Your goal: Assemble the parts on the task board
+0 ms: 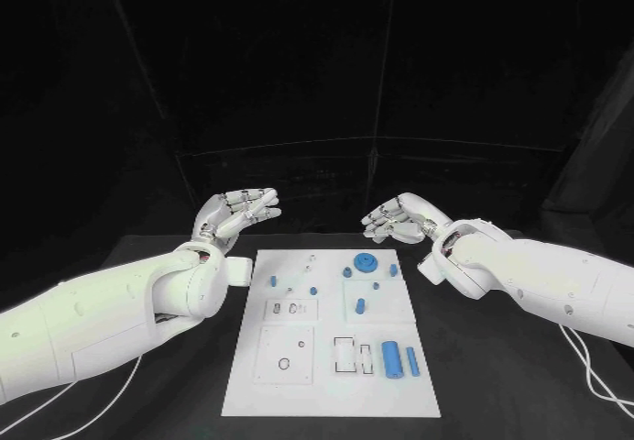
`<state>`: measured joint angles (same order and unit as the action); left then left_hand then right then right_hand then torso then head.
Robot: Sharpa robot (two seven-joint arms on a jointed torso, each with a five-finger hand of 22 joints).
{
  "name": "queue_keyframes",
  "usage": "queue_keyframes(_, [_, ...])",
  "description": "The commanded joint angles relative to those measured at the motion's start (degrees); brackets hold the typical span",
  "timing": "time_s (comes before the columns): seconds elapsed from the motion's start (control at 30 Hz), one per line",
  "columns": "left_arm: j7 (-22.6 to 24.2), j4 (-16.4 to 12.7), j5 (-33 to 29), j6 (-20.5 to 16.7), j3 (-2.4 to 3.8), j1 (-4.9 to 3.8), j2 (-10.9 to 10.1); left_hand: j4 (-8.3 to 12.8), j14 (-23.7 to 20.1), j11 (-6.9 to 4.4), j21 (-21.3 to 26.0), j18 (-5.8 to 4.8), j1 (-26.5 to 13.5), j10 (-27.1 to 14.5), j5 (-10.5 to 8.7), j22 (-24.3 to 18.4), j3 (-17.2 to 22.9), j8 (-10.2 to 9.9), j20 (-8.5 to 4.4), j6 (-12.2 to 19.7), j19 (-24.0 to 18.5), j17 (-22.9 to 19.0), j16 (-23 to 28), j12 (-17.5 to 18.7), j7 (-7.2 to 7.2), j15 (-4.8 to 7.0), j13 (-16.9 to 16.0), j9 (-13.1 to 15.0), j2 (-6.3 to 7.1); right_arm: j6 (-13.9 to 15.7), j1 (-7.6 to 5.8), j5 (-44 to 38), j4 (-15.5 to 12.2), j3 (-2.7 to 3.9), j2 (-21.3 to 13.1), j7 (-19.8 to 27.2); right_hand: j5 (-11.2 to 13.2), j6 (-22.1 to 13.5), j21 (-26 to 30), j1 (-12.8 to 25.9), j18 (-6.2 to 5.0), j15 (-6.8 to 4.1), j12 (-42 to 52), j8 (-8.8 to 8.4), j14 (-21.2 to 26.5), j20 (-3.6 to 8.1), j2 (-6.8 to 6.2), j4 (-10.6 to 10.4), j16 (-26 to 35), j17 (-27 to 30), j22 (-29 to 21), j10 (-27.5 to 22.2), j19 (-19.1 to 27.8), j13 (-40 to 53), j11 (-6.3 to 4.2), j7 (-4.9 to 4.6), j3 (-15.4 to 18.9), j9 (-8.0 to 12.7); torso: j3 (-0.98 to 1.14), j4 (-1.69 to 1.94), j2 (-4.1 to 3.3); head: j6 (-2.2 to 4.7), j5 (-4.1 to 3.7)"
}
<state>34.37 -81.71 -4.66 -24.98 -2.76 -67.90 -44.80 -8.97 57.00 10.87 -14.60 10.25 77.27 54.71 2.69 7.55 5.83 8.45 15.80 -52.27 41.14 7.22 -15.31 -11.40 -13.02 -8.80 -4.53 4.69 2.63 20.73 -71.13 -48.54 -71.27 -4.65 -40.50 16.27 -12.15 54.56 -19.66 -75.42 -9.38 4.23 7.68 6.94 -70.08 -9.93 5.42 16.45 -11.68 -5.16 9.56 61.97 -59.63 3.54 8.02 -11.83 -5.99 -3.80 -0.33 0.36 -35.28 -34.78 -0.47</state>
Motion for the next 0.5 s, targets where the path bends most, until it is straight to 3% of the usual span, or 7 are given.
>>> queue_keyframes(0.03, [0.9, -1.5, 4.1, 2.6, 0.07, -0.24, -1.0, 0.8, 1.9, -0.62, -0.7, 0.45, -0.3, 2.1, 0.1, 0.2, -0.6, 0.3, -0.58, -1.5, 2.0, 0.3, -0.4, -0.4, -0.26, 0.69, -0.1, -0.2, -0.59, -0.9, -0.89, -14.8, -0.4, 0.08, 0.2, -5.2, -0.4, 4.6, -8.5, 0.1, -1.14, -3.61, -0.5, -0.32, -12.5, 3.73, -2.0, 0.0, -4.0, -2.9, 4.3, 6.8, -7.7, 0.1, -2.5, 1.89, -1.7, 0.0, -0.27, 0.51, -1.55, 0.38, -0.13])
queue_keyframes(0.13, [0.4, -3.0, 6.0, 2.9, 0.07, -0.41, -2.2, 1.6, 4.2, -1.32, -1.5, 0.47, -0.4, 4.4, 0.09, 0.3, -1.4, 0.3, -1.43, -3.1, 4.6, 0.8, -0.7, -0.6, 0.26, 1.48, -0.1, -0.4, -0.82, -1.8, -1.64, -20.6, -1.0, 0.09, 0.5, -7.6, -0.6, 5.6, -12.2, 0.8, -1.07, -4.58, -1.3, -0.83, -16.2, 4.77, -2.78, 0.0, -7.1, -5.1, 6.4, 8.2, -9.8, 0.2, -3.29, 2.47, -2.2, 0.0, -0.4, 0.67, -2.3, 0.73, -0.24])
queue_keyframes(0.2, [0.1, -4.4, 7.4, 3.1, 0.07, -0.52, -3.2, 2.4, 6.1, -1.74, -1.9, 0.33, -0.3, 5.7, 0.07, 0.4, -2.0, -0.1, -2.06, -4.1, 6.4, 1.4, -0.9, -0.2, 0.67, 2.12, 0.1, -0.7, -1.08, -2.8, -2.17, -25.8, -1.6, 0.11, 0.7, -9.9, -0.5, 6.2, -15.9, 1.7, -0.87, -5.25, -2.3, -1.64, -16.4, 5.29, -3.69, 0.1, -13.0, -8.8, 8.6, 9.2, -10.7, 0.2, -3.81, 2.7, -3.1, 0.0, -0.52, 0.84, -3.15, 1.03, -0.44])
queue_keyframes(0.3, [-0.3, -6.2, 8.2, 3.4, 0.08, -0.6, -4.2, 3.0, 7.6, -1.98, -2.1, 0.42, -0.3, 6.3, 0.08, 0.3, -2.4, -0.5, -2.47, -4.6, 7.7, 2.0, -1.2, 0.3, 0.81, 2.53, 0.3, -0.8, -1.39, -4.0, -2.61, -31.4, -2.3, 0.12, 1.0, -12.5, -0.5, 6.8, -18.6, 2.5, -0.94, -5.24, -3.2, -2.27, -16.1, 5.5, -4.27, 0.0, -17.8, -11.8, 10.3, 9.7, -10.7, 0.3, -3.9, 2.92, -4.2, 0.0, -0.64, 1.05, -3.87, 1.29, -0.62])
queue_keyframes(0.5, [-0.7, -9.9, 8.9, 4.0, 0.09, -0.66, -6.0, 3.4, 8.8, -2.04, -2.2, 0.35, -0.6, 6.4, 0.06, 0.3, -3.0, -1.1, -2.83, -4.8, 8.9, 2.8, -1.4, 1.0, 0.83, 2.81, 0.5, -0.9, -1.64, -5.5, -3.01, -39.2, -2.6, 0.15, 1.8, -15.6, -0.4, 6.9, -21.7, 3.4, -0.99, -5.12, -4.0, -3.03, -15.9, 5.38, -5.2, -0.2, -21.5, -14.6, 12.2, 8.3, -10.1, 0.2, -3.59, 2.96, -5.7, 0.0, -0.97, 1.63, -5.36, 1.74, -1.07])
